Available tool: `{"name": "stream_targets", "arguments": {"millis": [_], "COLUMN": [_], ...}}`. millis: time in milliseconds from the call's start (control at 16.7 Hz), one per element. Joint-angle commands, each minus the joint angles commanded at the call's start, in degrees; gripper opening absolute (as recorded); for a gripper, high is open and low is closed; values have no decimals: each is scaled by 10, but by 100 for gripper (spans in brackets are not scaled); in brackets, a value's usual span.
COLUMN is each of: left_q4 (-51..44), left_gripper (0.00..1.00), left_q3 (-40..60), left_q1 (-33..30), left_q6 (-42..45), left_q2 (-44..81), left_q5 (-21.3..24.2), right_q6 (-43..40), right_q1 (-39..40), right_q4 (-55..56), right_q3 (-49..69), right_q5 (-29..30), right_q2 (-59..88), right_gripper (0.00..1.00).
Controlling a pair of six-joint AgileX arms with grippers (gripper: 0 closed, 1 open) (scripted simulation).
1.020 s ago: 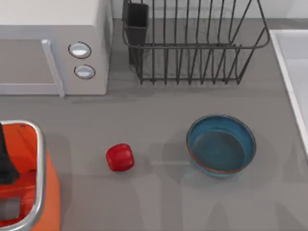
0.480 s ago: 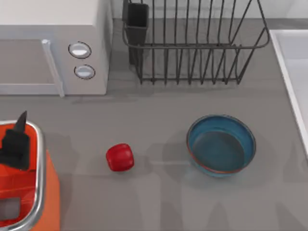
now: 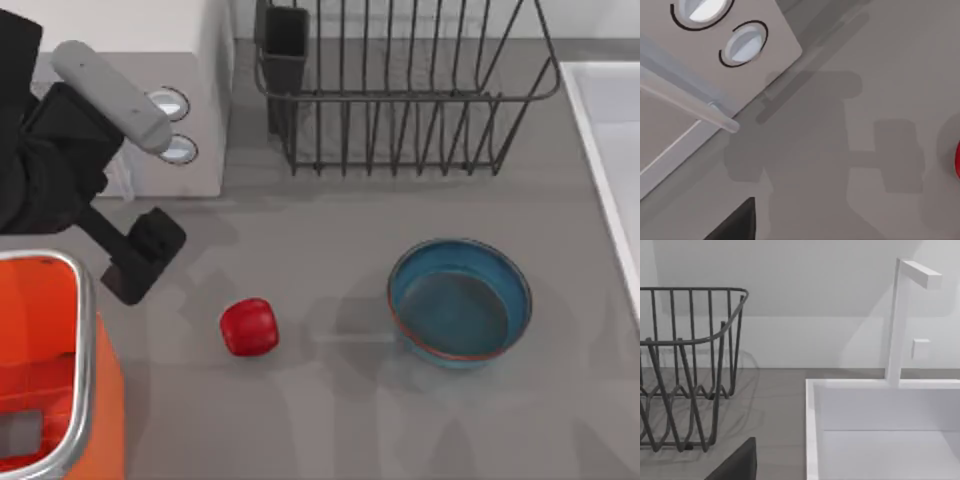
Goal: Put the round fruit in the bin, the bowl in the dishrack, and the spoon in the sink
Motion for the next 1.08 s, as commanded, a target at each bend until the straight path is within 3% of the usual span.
{"name": "stream_targets", "arguments": {"millis": [540,1080], "left_q4": [-236,-275], "left_gripper": [100,100], "left_q3": [278,321], "left_q1": [-100,-112], "left_q6": [104,119], "left_q2": [416,481], "left_q5": [15,18], "right_q6": [0,0], "right_q1": [0,0], "right_q4": [0,0], "right_q3": [0,0], "right_q5": [0,0], "right_q2": [0,0], "right_gripper": [100,100]}}
